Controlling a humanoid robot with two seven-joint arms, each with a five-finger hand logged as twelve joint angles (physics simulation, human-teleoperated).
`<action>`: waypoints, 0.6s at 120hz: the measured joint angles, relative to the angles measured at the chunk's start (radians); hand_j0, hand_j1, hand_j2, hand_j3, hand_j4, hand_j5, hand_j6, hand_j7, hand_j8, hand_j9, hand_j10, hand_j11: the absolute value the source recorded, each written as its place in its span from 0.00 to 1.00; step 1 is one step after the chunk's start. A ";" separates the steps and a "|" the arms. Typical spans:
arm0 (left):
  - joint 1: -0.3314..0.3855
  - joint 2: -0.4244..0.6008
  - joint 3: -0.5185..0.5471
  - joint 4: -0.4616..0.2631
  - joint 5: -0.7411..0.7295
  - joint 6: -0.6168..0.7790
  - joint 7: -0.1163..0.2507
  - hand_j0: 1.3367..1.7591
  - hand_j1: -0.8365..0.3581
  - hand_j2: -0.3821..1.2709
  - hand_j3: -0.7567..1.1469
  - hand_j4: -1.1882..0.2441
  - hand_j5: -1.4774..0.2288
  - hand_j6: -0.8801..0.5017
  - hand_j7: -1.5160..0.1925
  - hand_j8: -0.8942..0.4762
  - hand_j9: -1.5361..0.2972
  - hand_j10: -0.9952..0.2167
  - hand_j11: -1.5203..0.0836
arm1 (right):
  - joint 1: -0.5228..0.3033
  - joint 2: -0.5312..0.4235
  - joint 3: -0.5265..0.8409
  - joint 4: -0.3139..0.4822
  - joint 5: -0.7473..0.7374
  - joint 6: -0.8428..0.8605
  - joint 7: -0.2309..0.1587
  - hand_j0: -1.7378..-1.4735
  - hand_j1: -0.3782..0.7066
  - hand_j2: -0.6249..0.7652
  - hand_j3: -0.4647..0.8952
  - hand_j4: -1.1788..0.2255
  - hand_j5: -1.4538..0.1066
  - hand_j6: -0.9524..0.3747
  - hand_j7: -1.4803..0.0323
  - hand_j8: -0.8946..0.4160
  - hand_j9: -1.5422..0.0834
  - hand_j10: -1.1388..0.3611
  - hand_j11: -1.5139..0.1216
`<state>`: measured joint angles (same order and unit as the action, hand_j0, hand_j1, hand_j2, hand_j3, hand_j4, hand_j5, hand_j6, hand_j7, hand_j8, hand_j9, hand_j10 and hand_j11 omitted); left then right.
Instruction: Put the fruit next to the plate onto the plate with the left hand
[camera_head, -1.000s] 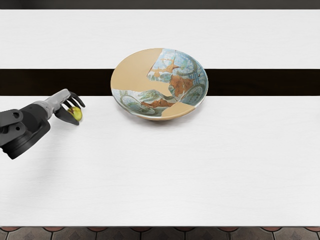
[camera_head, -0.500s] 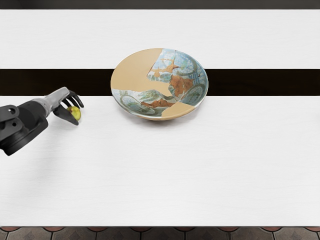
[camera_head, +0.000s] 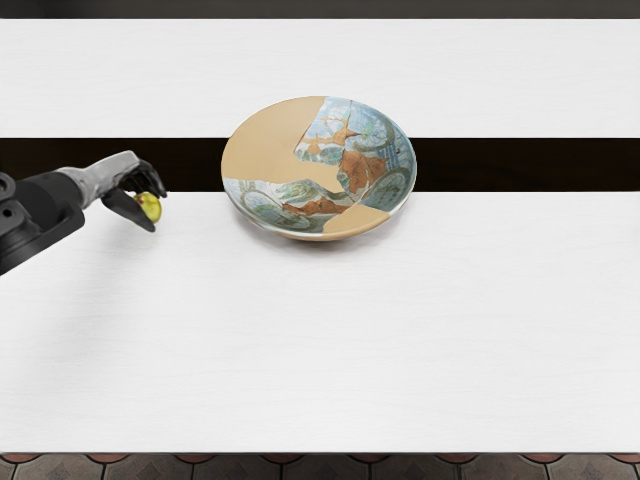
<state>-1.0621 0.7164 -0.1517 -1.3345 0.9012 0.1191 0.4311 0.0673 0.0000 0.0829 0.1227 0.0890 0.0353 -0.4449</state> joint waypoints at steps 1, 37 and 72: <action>0.000 0.000 -0.002 0.000 0.000 -0.004 0.000 0.75 0.43 0.44 0.40 0.36 0.28 0.31 0.33 0.36 0.32 0.35 0.35 | 0.000 0.000 0.000 0.000 0.000 0.000 0.000 0.30 0.03 0.45 0.34 0.84 0.93 0.72 0.98 0.68 0.95 0.76 0.93; -0.086 0.000 -0.050 0.000 -0.043 -0.129 0.017 0.74 0.42 0.44 0.40 0.35 0.26 0.34 0.31 0.38 0.30 0.36 0.33 | 0.001 0.000 0.000 0.000 0.000 0.000 0.000 0.30 0.03 0.45 0.34 0.84 0.93 0.72 0.98 0.68 0.95 0.76 0.93; -0.122 0.000 -0.131 0.000 -0.095 -0.268 0.050 0.74 0.41 0.45 0.40 0.33 0.23 0.36 0.28 0.40 0.28 0.38 0.31 | 0.001 0.000 0.000 0.000 0.000 0.000 0.000 0.30 0.03 0.45 0.34 0.84 0.93 0.72 0.98 0.68 0.95 0.76 0.93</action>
<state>-1.1837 0.7164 -0.2825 -1.3350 0.8066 -0.1489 0.4809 0.0685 0.0000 0.0824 0.1227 0.0887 0.0353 -0.4449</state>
